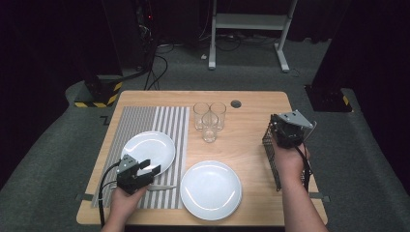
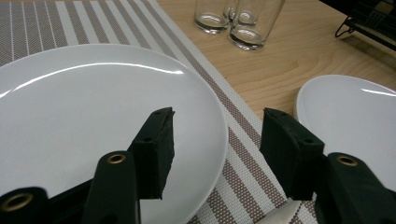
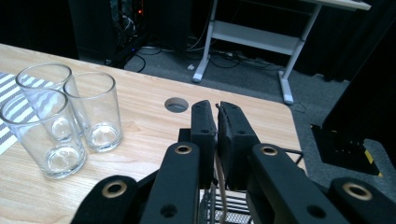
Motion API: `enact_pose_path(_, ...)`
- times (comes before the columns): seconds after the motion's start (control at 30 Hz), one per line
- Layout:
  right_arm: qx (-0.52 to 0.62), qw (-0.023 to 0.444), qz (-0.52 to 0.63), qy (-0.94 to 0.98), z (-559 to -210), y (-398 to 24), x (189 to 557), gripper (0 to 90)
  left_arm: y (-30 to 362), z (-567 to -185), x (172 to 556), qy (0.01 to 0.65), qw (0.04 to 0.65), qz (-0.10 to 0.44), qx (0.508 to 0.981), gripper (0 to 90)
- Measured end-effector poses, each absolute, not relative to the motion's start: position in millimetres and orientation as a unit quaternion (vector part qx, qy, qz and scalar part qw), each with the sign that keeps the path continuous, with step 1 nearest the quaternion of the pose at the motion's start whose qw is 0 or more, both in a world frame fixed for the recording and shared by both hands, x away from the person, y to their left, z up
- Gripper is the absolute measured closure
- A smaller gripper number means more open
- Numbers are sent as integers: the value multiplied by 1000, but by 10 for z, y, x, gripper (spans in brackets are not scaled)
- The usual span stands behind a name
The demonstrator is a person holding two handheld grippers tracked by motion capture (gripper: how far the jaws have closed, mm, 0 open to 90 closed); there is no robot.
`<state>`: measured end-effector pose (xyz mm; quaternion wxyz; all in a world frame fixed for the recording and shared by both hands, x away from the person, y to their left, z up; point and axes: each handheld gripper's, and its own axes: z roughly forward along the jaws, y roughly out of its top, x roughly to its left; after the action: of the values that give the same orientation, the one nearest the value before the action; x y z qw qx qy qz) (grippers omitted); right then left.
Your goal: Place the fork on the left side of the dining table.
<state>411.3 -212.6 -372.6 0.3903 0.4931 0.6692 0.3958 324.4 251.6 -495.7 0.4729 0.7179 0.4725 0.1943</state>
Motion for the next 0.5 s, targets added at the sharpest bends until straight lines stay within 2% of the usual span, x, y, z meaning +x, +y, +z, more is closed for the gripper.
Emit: enact_pose_path(0.5,481,403,426,652,-3740,-2251,3890,862,2445,-4940,3206,446,480,204,727,465)
